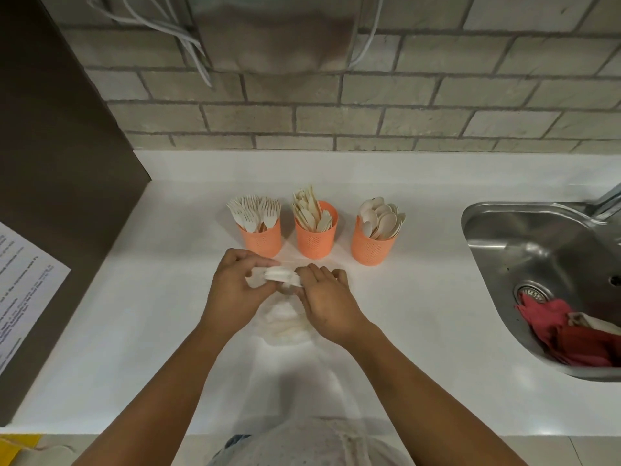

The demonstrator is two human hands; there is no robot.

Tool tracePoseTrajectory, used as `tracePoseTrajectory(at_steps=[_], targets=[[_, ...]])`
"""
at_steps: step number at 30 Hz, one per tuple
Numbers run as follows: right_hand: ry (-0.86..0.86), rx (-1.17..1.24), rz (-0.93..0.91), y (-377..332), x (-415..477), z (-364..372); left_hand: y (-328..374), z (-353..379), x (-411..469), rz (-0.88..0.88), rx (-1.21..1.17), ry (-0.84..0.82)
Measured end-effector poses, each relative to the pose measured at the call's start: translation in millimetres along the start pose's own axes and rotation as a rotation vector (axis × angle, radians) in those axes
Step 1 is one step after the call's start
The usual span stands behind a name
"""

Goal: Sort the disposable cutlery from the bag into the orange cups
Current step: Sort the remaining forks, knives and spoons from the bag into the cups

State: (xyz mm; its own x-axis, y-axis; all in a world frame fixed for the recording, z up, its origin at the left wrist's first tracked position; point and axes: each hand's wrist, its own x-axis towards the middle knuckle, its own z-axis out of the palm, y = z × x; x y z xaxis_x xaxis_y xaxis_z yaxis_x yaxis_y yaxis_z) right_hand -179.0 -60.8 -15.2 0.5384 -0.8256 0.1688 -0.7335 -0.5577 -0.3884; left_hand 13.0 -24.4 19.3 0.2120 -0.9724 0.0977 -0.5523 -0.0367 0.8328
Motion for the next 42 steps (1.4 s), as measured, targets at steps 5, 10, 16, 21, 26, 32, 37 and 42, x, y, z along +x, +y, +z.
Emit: tracePoseTrajectory(at_steps=[5, 10, 16, 21, 26, 32, 37, 42], targets=[[0.131, 0.514, 0.065, -17, 12, -32, 47, 7, 12, -0.104, -0.337, -0.097], [0.173, 0.865, 0.189, -23, 18, -48, 71, 21, 19, -0.149, -0.442, -0.224], [0.006, 1.276, 0.410, -11, 19, -62, 84, 37, 29, -0.291, -0.591, -0.310], [-0.105, 1.339, 0.459, -1, 14, -76, 97, 48, 31, -0.330, -0.606, -0.231], [0.179, 0.764, 0.440, 23, 17, -101, 96, 53, 39, -0.363, -0.731, -0.143], [0.248, 0.966, 0.403, 34, 42, -122, 103, 63, 35, -0.353, -0.748, -0.323], [0.331, 0.974, 0.453, 46, 47, -115, 104, 80, 33, -0.366, -0.781, -0.352], [0.354, 0.791, 0.467, 59, 45, -121, 105, 89, 35, -0.444, -0.826, -0.320]])
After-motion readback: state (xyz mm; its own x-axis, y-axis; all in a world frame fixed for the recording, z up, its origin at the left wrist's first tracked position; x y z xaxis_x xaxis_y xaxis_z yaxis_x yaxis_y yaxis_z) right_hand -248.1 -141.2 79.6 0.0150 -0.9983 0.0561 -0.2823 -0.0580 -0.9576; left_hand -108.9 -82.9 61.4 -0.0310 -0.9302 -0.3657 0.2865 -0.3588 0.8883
